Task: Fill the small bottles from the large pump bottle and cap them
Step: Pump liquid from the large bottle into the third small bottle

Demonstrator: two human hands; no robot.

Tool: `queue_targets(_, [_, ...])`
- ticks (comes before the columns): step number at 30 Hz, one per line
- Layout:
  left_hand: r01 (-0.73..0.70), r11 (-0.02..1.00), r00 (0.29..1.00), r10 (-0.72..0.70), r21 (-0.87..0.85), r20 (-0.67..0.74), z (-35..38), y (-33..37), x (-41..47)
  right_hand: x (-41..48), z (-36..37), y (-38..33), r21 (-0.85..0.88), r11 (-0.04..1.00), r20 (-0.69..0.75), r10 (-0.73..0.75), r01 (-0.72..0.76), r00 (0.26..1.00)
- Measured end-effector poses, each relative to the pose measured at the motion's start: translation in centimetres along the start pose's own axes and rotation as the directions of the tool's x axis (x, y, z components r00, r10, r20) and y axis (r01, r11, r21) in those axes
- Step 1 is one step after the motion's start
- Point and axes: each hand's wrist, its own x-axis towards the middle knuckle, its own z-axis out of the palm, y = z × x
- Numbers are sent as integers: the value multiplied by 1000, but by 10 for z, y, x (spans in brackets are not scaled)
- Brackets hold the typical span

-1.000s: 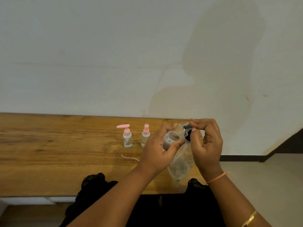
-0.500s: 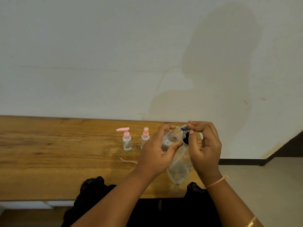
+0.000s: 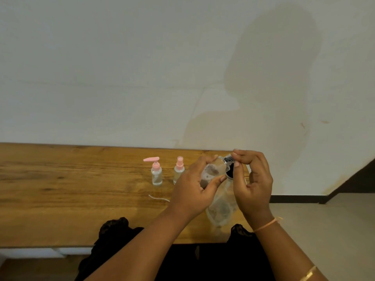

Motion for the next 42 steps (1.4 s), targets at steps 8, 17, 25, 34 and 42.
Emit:
queue_targets(8, [-22,1000,1000,22,-2,-8,-1,0,2,2,2,1,3,1000,-13,1,-1,1000])
queue_targets(17, [9,1000,998,-9,-7,66,-3,1,3,-1,1,5,1,1000,-4,24,-24,1000])
queue_targets(25, [-33,999,999,32,-19,-21,-2,0,0,1,3,-4,6,1000,-25,25,-24,999])
queue_targets(34, [52,998,997,-50,-40,65,4,-2,2,-2,0,11,13,1000,-3,15,-15,1000])
queue_targets(42, [-28,999,1000,28,-41,-11,1,-2,-1,-1,4,-5,8,1000,-36,-1,1,999])
